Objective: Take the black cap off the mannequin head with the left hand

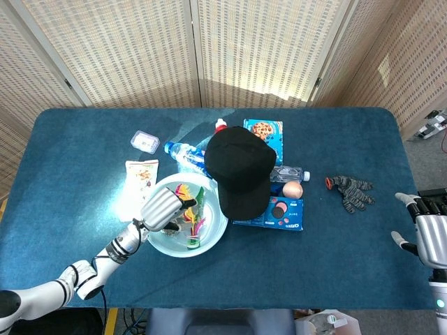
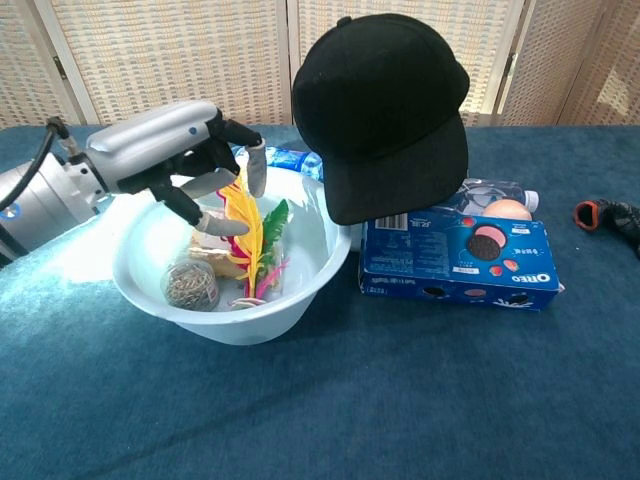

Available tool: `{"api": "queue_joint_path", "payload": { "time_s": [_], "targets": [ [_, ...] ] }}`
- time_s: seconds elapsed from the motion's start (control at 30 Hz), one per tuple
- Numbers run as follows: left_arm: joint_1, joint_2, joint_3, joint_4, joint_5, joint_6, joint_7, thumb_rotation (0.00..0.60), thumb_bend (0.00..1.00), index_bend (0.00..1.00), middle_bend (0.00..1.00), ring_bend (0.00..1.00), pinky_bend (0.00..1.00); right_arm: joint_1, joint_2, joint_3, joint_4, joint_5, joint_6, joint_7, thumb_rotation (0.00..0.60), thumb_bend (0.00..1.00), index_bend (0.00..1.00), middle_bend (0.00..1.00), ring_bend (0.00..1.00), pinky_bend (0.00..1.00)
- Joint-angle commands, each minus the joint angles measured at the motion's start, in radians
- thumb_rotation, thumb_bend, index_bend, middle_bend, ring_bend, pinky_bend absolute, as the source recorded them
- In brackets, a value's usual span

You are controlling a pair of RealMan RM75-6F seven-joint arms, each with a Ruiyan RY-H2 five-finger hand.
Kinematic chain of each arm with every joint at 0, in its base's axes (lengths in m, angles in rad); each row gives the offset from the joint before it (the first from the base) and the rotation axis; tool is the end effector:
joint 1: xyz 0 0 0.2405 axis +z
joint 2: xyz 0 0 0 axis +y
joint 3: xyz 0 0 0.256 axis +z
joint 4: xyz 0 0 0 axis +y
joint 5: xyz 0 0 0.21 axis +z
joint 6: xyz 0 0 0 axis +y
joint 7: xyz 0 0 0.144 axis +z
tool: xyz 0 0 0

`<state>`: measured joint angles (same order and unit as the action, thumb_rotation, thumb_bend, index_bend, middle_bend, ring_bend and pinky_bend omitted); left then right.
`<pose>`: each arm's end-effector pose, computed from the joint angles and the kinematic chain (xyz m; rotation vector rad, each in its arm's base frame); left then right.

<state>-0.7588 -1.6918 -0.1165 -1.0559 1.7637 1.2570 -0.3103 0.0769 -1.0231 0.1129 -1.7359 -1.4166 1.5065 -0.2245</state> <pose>-0.1286 0.3434 -0.0184 -2.0172 -0.6959 -1.5021 -0.2982 -0.1893 0.1935 1.3337 -0.7404 0.7657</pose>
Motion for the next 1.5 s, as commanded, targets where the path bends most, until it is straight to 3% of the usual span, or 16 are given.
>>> {"api": "queue_joint_path", "payload": {
  "time_s": [0.03, 0.97, 1.5],
  "targets": [
    [-0.019, -0.032, -0.011, 0.019, -0.025, -0.014, 0.018, 0.6, 0.14, 0.54, 0.94, 1.0, 1.0, -0.003, 0.002, -0.001, -0.002, 0.002, 0.002, -0.001, 0.6, 0.15, 0.27, 0.31, 0.26, 0.31],
    [-0.052, -0.166, -0.067, -0.062, -0.228, -0.107, 0.243, 0.6, 0.12, 0.48, 0.94, 1.0, 1.0, -0.038, 0.014, -0.014, 0.009, 0.017, 0.021, 0.024, 0.6, 0.15, 0.27, 0.31, 0.26, 0.31],
    [-0.086, -0.2, -0.138, -0.148, -0.329, -0.14, 0.387, 0.6, 0.11, 0.47, 0.94, 1.0, 1.0, -0.047, 0.02, -0.014, 0.012, 0.019, 0.023, 0.035, 0.6, 0.15, 0.27, 0.31, 0.26, 0.31]
  ]
}}
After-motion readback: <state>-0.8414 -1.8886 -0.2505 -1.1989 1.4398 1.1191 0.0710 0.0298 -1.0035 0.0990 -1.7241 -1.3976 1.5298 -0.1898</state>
